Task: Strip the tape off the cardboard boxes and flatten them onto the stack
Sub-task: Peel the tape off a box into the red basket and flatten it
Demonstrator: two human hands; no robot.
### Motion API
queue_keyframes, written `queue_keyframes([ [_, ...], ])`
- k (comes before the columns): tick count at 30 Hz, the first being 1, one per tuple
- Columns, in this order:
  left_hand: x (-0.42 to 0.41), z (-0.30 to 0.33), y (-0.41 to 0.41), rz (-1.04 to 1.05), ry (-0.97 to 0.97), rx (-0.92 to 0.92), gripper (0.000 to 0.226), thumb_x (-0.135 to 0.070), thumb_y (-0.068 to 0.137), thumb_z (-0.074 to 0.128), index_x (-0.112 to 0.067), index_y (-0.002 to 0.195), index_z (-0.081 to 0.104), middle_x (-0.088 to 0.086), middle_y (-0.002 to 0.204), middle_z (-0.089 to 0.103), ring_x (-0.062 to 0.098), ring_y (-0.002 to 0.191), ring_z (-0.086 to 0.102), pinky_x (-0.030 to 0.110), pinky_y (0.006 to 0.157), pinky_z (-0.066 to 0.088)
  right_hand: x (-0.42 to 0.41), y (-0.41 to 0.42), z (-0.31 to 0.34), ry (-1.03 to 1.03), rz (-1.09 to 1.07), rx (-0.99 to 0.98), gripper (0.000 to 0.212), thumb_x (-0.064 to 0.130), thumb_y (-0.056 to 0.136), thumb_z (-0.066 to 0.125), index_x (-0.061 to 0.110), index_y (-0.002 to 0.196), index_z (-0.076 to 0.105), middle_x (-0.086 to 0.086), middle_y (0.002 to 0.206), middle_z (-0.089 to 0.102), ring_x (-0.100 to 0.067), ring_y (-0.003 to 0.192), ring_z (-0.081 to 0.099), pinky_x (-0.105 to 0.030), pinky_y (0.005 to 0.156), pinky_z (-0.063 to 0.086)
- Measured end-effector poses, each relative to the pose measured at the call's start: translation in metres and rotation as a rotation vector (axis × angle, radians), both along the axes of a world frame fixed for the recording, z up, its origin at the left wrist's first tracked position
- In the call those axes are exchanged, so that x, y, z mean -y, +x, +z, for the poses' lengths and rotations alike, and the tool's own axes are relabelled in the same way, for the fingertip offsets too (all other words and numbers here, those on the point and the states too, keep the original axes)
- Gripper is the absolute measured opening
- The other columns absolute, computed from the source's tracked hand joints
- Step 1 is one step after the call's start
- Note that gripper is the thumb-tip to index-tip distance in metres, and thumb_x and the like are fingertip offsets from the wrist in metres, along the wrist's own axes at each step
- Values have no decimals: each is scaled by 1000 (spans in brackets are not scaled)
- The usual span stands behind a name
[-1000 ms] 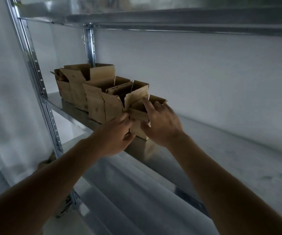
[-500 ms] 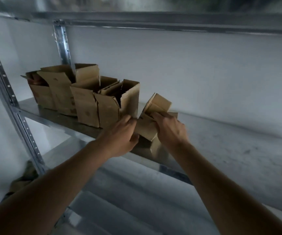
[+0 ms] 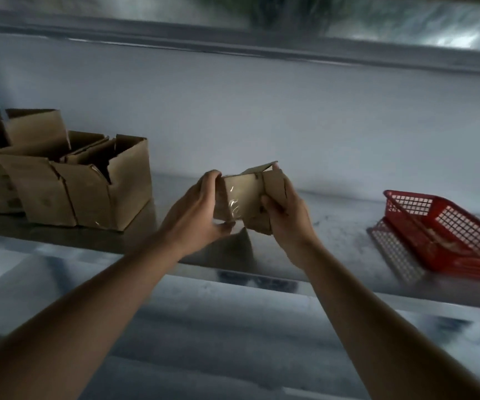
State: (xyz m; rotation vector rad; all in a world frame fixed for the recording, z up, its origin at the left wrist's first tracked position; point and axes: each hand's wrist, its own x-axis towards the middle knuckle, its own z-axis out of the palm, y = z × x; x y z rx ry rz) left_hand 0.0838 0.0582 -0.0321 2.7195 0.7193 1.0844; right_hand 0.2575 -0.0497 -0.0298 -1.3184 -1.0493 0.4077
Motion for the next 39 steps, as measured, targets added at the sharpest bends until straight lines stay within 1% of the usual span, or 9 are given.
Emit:
queue_keyframes([
  [3,10,13,34,-109,-102,47,93,-44,72,83,-18,145,32,3,133,58,21,111,62,35,85,54,19,28,5,16,119,-246,67,-4,104,50,45,150,41,-1,132,60,-28,117,64,-60,89,58],
  [6,22,27,71,-168,-222,41,85,-33,76,83,-25,147,36,-6,131,58,13,112,60,37,92,54,37,61,10,-2,148,-357,48,-4,105,45,32,136,53,-5,116,62,-24,102,64,-52,70,63],
  [13,48,30,149,-243,-370,-163,83,-31,95,70,-29,164,25,-14,167,29,2,148,32,23,121,28,84,130,-3,-97,26,-544,29,-7,101,43,2,125,55,-15,108,65,-25,94,68,-58,70,62],
  [18,56,22,186,-292,-346,-292,76,-41,98,68,-37,162,27,-17,163,33,5,144,36,27,120,30,97,163,-3,-334,-99,-359,19,-2,93,43,0,97,61,-18,92,68,-26,78,72,-53,73,64],
  [20,58,21,195,-314,-309,-340,74,-43,98,67,-37,161,30,-19,162,33,6,146,35,26,121,27,99,175,-11,-446,-246,-223,23,6,90,58,-1,110,67,-18,102,74,-28,86,76,-55,80,64],
  [24,62,14,207,-314,-222,-513,66,-33,102,63,-42,159,32,-15,168,25,12,154,24,39,128,20,107,188,-22,-568,-574,476,33,27,89,71,30,122,71,-1,119,72,-24,99,69,-39,93,56],
  [27,62,17,211,-307,-165,-582,62,-30,102,61,-47,156,35,-13,168,26,19,155,23,46,126,22,104,190,-18,-403,-399,248,45,9,99,54,31,137,65,4,125,67,-14,81,68,-23,61,54],
  [31,57,24,206,-227,-127,-581,54,-34,100,64,-62,142,47,-11,144,36,22,130,28,42,118,25,97,185,-20,-343,-200,174,51,-6,97,47,20,136,67,-2,130,69,-20,119,66,-26,92,54],
  [39,58,35,192,-182,-180,-555,59,-45,84,64,-47,143,56,-16,128,44,9,125,40,34,106,40,105,172,-20,-355,-246,353,35,25,102,56,24,135,66,2,111,75,-19,85,75,-48,81,63],
])
